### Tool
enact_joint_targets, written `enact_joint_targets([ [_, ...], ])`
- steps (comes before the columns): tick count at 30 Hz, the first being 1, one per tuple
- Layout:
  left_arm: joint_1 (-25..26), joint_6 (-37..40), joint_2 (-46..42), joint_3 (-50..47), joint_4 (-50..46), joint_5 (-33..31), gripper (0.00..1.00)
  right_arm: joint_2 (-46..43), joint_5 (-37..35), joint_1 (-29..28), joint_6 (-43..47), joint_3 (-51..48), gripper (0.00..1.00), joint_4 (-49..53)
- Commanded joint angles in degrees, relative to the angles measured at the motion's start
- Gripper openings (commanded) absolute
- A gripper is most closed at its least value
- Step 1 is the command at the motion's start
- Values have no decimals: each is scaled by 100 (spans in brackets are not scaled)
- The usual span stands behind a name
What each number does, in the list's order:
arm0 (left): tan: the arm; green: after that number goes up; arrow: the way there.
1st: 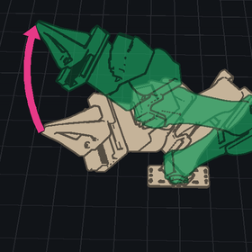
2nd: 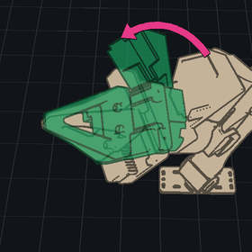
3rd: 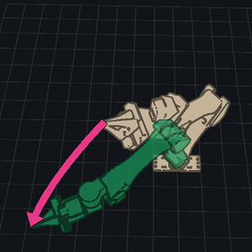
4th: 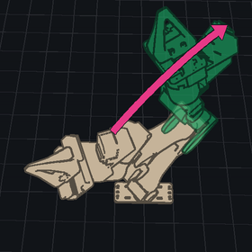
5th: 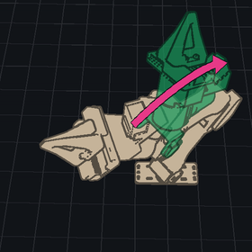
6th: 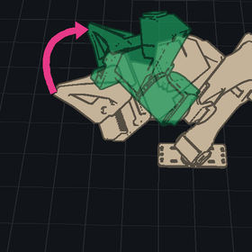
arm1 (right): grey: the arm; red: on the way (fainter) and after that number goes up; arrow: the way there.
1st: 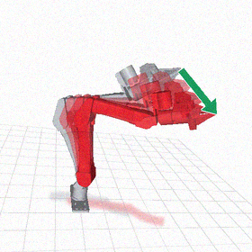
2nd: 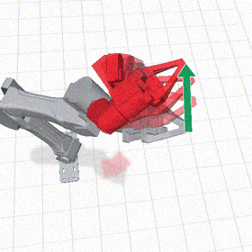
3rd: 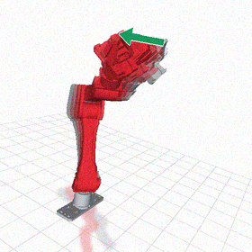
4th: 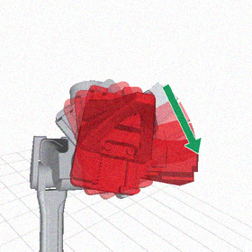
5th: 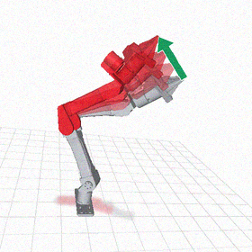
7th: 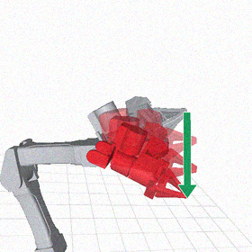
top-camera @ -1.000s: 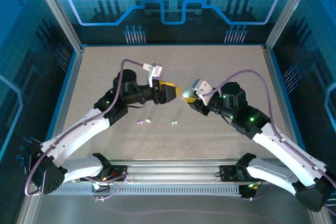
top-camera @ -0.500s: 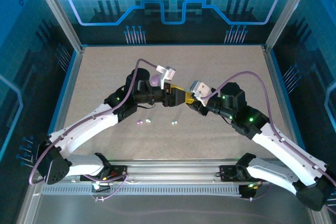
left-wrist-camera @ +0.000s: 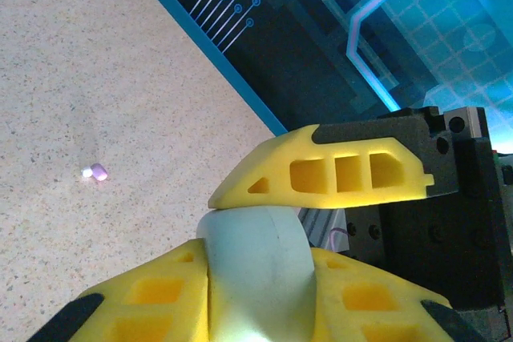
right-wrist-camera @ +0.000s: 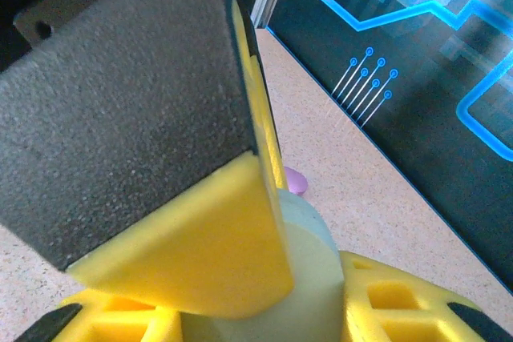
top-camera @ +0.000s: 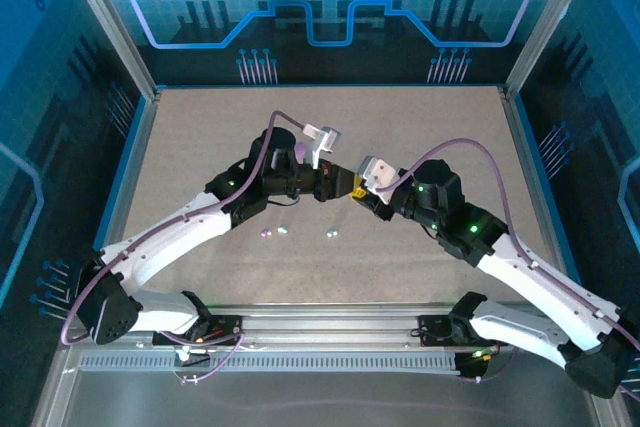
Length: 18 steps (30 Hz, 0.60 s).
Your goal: Insert wireless bluetooth earbuds into charging case
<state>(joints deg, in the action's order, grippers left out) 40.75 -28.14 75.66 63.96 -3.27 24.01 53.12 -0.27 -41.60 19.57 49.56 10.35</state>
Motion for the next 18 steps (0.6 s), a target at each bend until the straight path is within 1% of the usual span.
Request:
enact_joint_targets([
  [1,0,-422,-192,-36,145,-243,13,-253,-40,-146,309,-333,40,-674],
  [2,-26,-563,-247,-95,266,-236,12,-357,-78,-145,320,-469,43,-855],
  [4,-101,-870,-349,-201,443,-206,11,-529,-165,-100,353,-798,54,-1263],
  [5,-143,-1032,-404,-262,577,-145,11,-601,-166,-62,435,-944,57,-1452],
  [7,-213,-1282,-505,-401,836,-16,11,-701,-110,23,572,-1132,57,-1686],
  [10,-281,-1657,-641,-589,1255,166,11,-764,236,256,378,-1188,56,-1896],
  [13,-294,-1787,-674,-622,1375,251,11,-743,629,430,74,-1177,58,-2207],
  [16,-300,-1929,-656,-644,1466,342,11,-629,739,491,-21,-1118,60,-2494],
  [18,-301,-2101,-630,-700,1727,456,11,-514,846,530,1,-1038,60,-2548],
])
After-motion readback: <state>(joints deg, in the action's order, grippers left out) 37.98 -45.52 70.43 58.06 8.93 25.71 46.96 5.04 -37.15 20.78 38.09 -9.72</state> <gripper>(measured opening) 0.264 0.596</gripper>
